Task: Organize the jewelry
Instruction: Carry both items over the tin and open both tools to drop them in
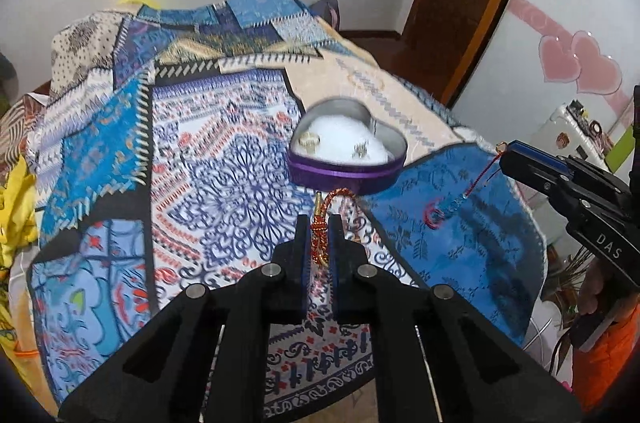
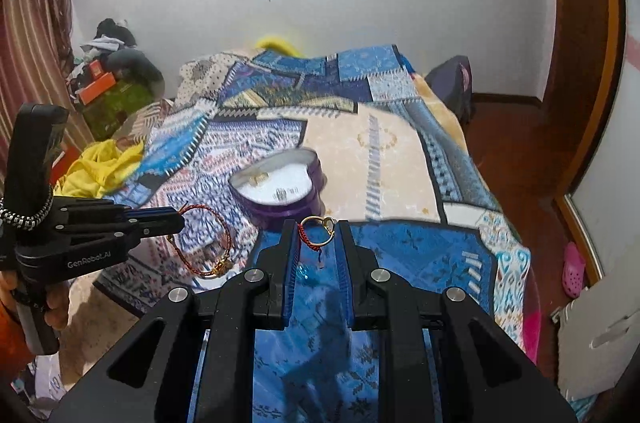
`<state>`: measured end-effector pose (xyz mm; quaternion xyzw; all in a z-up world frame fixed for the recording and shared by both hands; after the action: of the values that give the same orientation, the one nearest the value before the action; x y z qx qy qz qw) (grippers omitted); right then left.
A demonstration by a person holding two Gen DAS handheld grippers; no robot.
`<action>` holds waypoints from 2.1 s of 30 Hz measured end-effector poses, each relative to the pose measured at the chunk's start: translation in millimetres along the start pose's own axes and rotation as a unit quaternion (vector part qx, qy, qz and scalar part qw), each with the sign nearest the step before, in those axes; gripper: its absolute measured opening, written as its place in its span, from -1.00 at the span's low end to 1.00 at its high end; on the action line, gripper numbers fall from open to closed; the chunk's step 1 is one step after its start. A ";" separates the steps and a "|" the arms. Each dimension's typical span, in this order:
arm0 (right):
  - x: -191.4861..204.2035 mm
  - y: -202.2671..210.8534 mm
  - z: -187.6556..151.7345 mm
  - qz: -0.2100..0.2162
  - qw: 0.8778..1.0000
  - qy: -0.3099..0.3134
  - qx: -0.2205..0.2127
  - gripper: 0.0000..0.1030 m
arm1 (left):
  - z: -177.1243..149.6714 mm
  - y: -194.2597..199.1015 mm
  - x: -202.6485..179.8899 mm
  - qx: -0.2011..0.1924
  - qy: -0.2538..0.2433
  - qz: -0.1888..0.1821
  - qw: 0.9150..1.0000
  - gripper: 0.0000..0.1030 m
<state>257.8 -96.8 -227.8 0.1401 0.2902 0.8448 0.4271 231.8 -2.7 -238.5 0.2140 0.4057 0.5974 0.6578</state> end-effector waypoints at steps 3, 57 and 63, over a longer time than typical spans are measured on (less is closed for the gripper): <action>2.8 3.6 9.9 -0.002 1.000 0.007 -0.011 -0.68 | 7.3 7.3 -0.1 -0.012 0.001 -0.003 1.000 -0.87; 15.8 -100.2 24.9 0.039 0.996 0.043 0.066 -0.67 | 72.0 -62.4 -3.2 -0.007 0.013 -0.031 0.999 -0.87; 15.3 -97.3 25.1 0.038 0.996 0.042 0.070 -0.66 | 70.1 -57.2 -8.3 -0.007 -0.003 -0.028 1.000 -0.87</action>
<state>323.2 -29.7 -267.4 0.1454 0.3608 0.8431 0.3712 322.5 -7.5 -239.5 0.1994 0.4052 0.5809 0.6772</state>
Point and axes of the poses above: each gripper's, at about its wrist camera, not at the fingertips, and y roughly against the way its jaws point, x to its left, z to its top, the point moved 10 cm from there along -y, roughly the way its jaws point, and after that the axes turned 11 degrees about y, right-handed, at the moved point
